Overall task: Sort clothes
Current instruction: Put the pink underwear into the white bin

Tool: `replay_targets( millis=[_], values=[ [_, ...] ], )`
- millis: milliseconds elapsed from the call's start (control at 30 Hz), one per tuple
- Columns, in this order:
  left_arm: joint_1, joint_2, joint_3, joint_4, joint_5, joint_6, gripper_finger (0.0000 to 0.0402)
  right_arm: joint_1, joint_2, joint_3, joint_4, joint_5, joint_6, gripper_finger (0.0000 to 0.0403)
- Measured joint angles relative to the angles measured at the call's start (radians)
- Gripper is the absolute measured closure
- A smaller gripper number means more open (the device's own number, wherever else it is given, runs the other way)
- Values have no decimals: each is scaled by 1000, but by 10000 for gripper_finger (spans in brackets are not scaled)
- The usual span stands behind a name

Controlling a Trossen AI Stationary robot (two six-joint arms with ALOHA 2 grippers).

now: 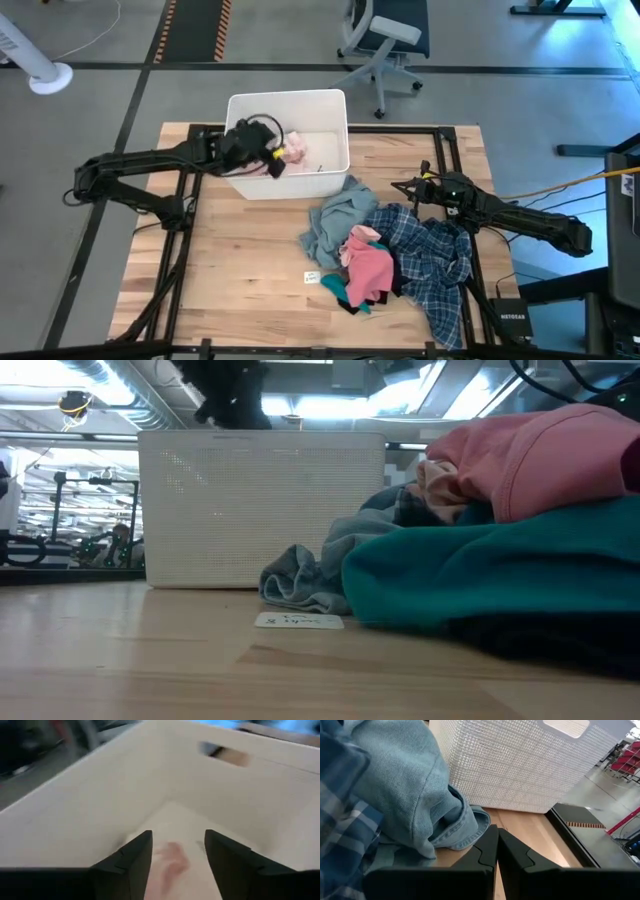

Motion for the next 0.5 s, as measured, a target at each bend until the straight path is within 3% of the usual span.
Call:
replay_targets(
  millis=[200, 500],
  values=[
    [-153, 1, 0, 64, 55, 55, 212, 0, 0, 0, 1, 0, -1, 384],
    [-321, 2, 0, 113, -28, 81, 219, 0, 0, 0, 0, 0, -1, 384]
  ],
)
